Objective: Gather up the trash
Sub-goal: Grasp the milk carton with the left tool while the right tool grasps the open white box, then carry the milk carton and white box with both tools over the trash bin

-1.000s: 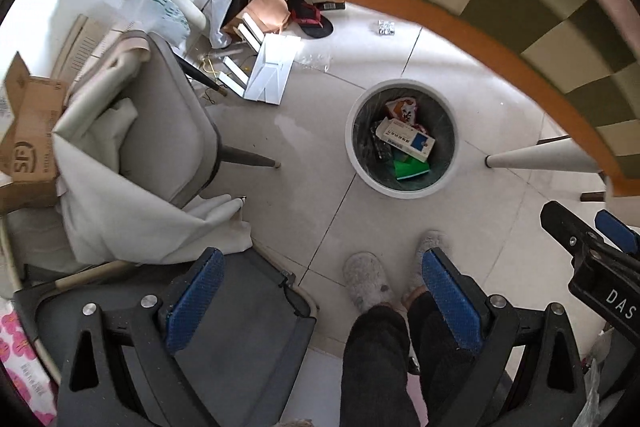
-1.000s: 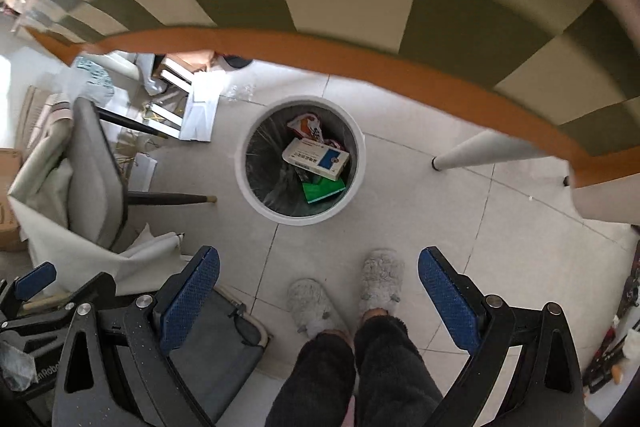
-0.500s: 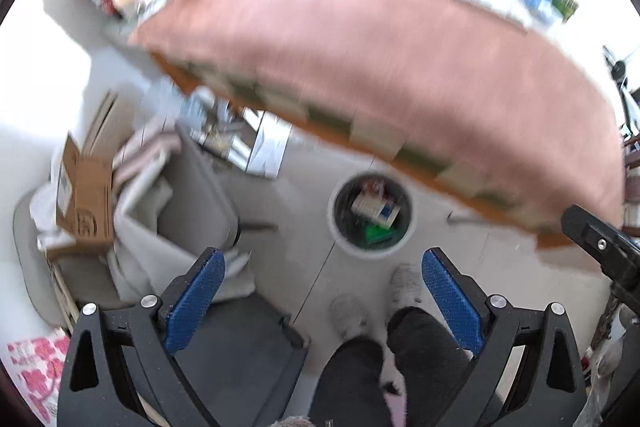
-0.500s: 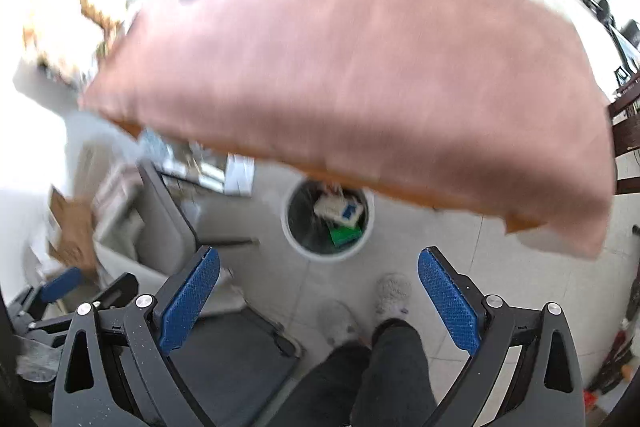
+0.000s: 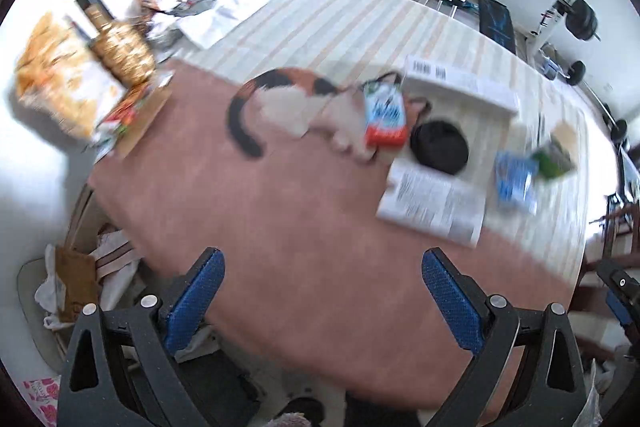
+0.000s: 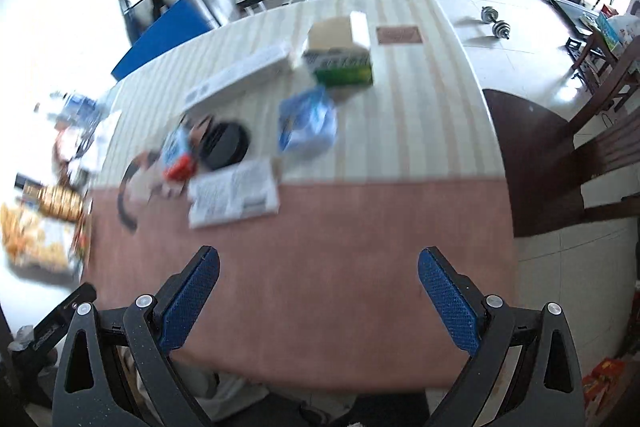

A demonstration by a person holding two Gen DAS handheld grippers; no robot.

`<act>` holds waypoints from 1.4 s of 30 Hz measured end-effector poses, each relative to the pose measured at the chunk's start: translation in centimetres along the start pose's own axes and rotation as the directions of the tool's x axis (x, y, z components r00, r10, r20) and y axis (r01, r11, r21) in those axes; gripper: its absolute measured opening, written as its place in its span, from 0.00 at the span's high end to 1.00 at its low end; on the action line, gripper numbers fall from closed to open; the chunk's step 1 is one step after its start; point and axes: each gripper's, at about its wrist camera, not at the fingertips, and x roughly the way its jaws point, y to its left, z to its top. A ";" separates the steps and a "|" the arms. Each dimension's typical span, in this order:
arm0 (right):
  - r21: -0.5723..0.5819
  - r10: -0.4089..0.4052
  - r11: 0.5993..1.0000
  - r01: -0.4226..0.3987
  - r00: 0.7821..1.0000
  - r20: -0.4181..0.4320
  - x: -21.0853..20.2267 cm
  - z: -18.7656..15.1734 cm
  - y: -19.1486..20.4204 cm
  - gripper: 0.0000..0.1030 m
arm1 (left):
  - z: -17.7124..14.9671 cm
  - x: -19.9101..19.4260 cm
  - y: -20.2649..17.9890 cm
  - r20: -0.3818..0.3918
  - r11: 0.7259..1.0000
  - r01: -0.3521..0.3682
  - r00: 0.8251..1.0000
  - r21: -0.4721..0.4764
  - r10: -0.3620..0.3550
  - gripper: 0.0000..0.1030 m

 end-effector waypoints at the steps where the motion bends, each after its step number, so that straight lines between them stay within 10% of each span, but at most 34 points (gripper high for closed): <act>1: 0.012 -0.004 1.000 0.004 1.000 -0.001 1.1 2.1 0.0 0.02 | 1.7 0.8 -0.8 -0.011 1.000 -0.005 1.000 -0.003 0.005 0.02; 14: 0.001 -0.090 0.996 0.090 0.988 -0.123 16.2 20.8 2.2 0.02 | 13.3 13.7 -4.4 -0.225 0.994 0.006 0.974 -0.107 -0.031 0.02; 24: -0.056 -0.141 0.990 0.132 0.965 -0.220 22.8 23.2 3.3 0.02 | 14.3 19.9 -4.6 -0.315 0.994 0.012 0.948 -0.110 -0.046 0.04; 31: -0.062 -0.134 0.990 0.123 0.968 -0.213 23.6 23.8 3.4 0.03 | 14.3 20.1 -4.2 -0.287 0.994 0.026 0.956 -0.109 -0.056 0.55; 42: -0.088 -0.155 0.986 0.143 0.977 -0.147 20.5 21.3 1.4 0.14 | 14.8 17.4 -5.5 -0.204 1.000 -0.011 0.979 -0.013 0.008 0.55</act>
